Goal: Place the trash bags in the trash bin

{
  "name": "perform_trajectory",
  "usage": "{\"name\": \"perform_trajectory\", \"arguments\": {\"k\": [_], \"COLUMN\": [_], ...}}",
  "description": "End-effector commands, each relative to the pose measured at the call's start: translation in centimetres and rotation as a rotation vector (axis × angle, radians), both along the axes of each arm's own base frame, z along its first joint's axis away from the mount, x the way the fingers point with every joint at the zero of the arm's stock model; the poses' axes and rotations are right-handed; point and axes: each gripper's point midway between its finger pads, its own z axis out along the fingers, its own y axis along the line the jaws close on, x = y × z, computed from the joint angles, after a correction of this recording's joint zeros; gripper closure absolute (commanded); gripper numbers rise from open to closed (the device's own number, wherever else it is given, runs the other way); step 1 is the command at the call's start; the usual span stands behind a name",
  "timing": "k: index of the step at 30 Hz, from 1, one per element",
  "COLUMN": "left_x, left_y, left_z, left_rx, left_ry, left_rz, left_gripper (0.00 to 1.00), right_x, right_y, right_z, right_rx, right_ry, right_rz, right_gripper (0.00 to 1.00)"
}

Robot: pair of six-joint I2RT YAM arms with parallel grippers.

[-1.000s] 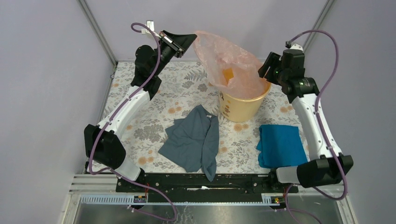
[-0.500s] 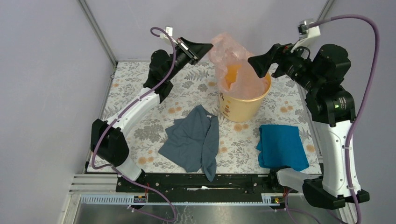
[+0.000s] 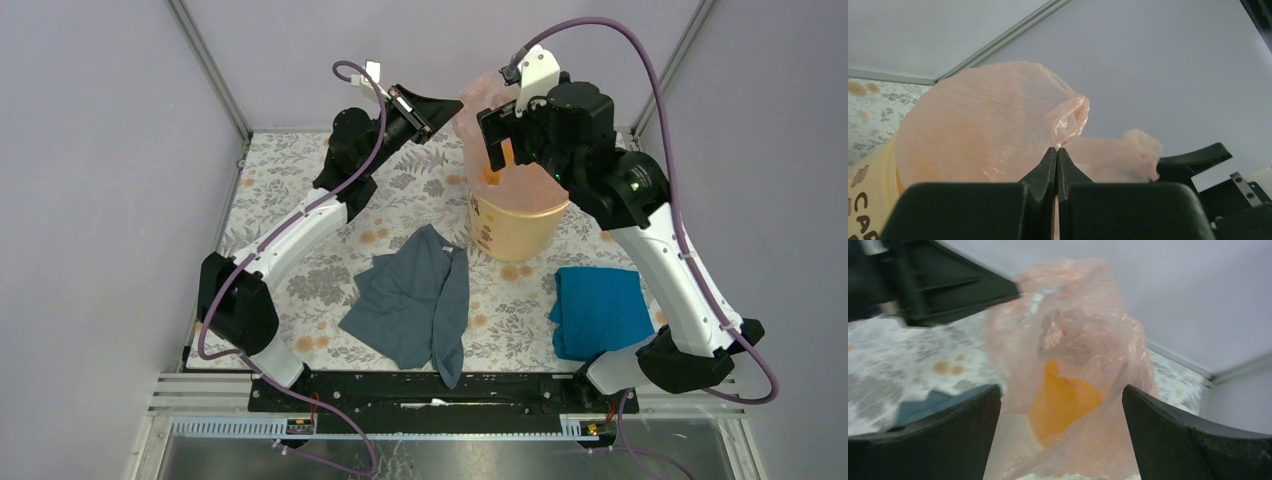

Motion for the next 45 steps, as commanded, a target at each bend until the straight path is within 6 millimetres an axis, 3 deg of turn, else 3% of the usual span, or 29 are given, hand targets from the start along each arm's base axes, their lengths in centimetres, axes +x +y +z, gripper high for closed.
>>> {"name": "perform_trajectory", "arguments": {"k": [1, 4, 6, 7, 11, 13, 17, 20, 23, 25, 28, 30, 32, 34, 36, 38, 41, 45], "left_x": [-1.4, -1.3, -1.2, -1.1, -0.9, -0.8, -1.1, -1.2, -0.4, -0.6, -1.4, -1.0, -0.1, 0.6, 0.8, 0.8, 0.3, -1.2], "left_y": [1.5, 1.6, 1.6, 1.7, 2.1, 2.3, 2.7, 3.0, 3.1, 2.6, 2.1, 2.5, 3.0, 2.8, 2.0, 1.4, 0.8, -0.4], "left_z": [3.4, 2.9, 2.3, 2.0, 0.8, 0.1, -1.3, -2.5, -4.6, -4.5, -3.5, -3.7, -5.3, -7.5, -9.8, -11.2, -11.4, -9.5], "left_rx": [-0.013, -0.009, -0.001, 0.004, 0.039, 0.062, 0.111, 0.187, 0.310, 0.340, 0.338, 0.348, 0.383, 0.424, 0.431, 0.418, 0.395, 0.386], "left_ry": [-0.098, -0.088, -0.077, -0.071, -0.055, -0.050, -0.056, -0.087, -0.072, -0.091, -0.128, -0.110, -0.047, -0.005, 0.036, 0.062, 0.086, 0.044], "left_rz": [0.039, 0.049, 0.056, 0.062, 0.093, 0.109, 0.122, 0.143, 0.164, 0.130, 0.099, 0.129, 0.170, 0.164, 0.125, 0.092, 0.064, 0.039], "left_gripper": [1.00, 1.00, 1.00, 1.00, 1.00, 1.00, 1.00, 1.00, 1.00, 1.00, 1.00, 1.00, 1.00, 1.00, 1.00, 1.00, 1.00, 1.00], "right_x": [3.1, 4.6, 5.3, 5.7, 7.2, 6.5, 4.4, 4.0, 5.1, 5.9, 6.5, 6.5, 6.5, 6.4, 5.9, 4.9, 3.4, 3.1], "right_y": [-4.8, -6.9, -8.1, -8.6, -10.5, -10.1, -9.4, -7.8, -6.8, -6.4, -7.5, -8.9, -10.8, -13.0, -14.9, -15.8, -14.8, -13.6], "right_z": [2.7, 2.2, 1.1, 0.1, -5.0, -7.4, -9.2, -9.2, -7.4, -5.3, -2.0, -1.4, -3.1, -6.2, -10.1, -12.2, -12.5, -8.8], "right_rx": [-0.027, 0.021, 0.061, 0.097, 0.298, 0.307, 0.379, 0.450, 0.463, 0.454, 0.437, 0.406, 0.354, 0.312, 0.314, 0.357, 0.427, 0.498], "right_ry": [-0.170, -0.199, -0.176, -0.140, 0.070, 0.116, 0.175, 0.197, 0.187, 0.165, 0.073, 0.010, -0.011, 0.021, 0.093, 0.140, 0.155, 0.108], "right_rz": [-0.346, -0.571, -0.654, -0.667, -0.605, -0.562, -0.502, -0.426, -0.386, -0.364, -0.394, -0.442, -0.520, -0.610, -0.687, -0.726, -0.662, -0.574], "right_gripper": [0.04, 0.33, 0.45, 0.49, 0.83, 0.89, 0.91, 0.88, 0.85, 0.84, 0.81, 0.77, 0.74, 0.75, 0.84, 0.91, 0.91, 0.91]}}
